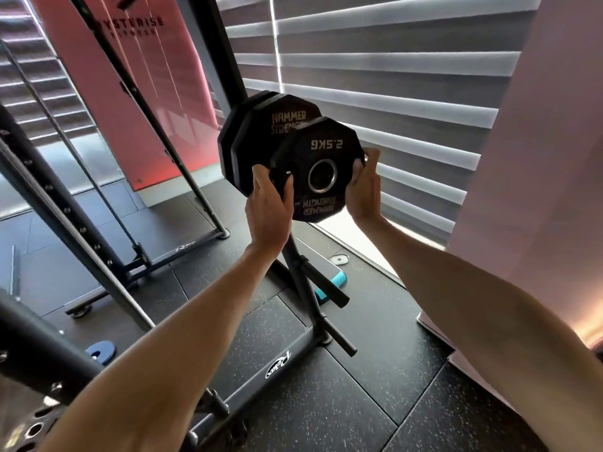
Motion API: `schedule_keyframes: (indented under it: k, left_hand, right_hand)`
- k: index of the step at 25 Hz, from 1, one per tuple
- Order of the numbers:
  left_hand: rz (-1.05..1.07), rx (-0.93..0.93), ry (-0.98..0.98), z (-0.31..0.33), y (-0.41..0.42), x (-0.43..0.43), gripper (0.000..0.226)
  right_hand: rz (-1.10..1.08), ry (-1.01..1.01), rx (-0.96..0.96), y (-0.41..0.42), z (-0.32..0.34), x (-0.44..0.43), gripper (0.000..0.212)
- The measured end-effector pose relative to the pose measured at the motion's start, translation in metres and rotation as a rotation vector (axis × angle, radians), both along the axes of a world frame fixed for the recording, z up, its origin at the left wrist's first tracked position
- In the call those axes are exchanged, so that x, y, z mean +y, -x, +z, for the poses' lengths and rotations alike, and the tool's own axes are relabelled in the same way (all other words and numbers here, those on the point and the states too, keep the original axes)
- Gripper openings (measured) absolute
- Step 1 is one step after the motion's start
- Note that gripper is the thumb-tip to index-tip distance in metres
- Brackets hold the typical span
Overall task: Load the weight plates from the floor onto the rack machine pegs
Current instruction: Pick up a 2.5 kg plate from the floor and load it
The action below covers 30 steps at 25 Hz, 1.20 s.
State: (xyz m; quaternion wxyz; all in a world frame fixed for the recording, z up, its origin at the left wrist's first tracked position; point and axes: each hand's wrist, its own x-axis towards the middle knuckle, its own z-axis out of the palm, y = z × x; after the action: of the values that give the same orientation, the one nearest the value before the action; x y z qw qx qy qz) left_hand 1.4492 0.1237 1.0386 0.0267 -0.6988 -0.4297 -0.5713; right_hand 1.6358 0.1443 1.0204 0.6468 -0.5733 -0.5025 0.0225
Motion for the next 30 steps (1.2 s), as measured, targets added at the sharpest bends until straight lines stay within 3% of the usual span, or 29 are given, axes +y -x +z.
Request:
schedule_keyframes:
  k: [6,11,16,19,22,26,30]
  left_hand:
    - [-0.072,-0.072,0.040,0.000,0.005,0.003,0.042]
    - [-0.014,-0.109,0.209,0.020,0.022,0.029,0.047]
    - [0.083,-0.082,0.304,0.035,0.025,0.041,0.049]
    - [0.035,-0.130,0.266,0.020,0.028,0.030,0.048]
    - [0.072,-0.087,0.284,-0.020,0.044,0.018,0.044]
    - [0.186,0.087,0.633,-0.096,0.088,0.007,0.023]
    - [0.291,0.141,1.048,-0.173,0.172,-0.039,0.022]
  right_hand:
    - [0.041,0.060,-0.196,-0.022,0.017,-0.007,0.010]
    - [0.009,0.304,-0.160,-0.009,0.038,0.029,0.015]
    - [-0.002,0.400,-0.133,0.005,0.046,0.050,0.013]
    - [0.062,0.384,-0.034,0.013,0.020,0.044,0.025]
    - [0.087,0.526,0.031,0.026,-0.051,0.048,0.028]
    - [0.234,0.852,-0.130,0.079,-0.139,0.044,0.041]
    - [0.477,1.027,-0.399,0.176,-0.190,-0.001,0.031]
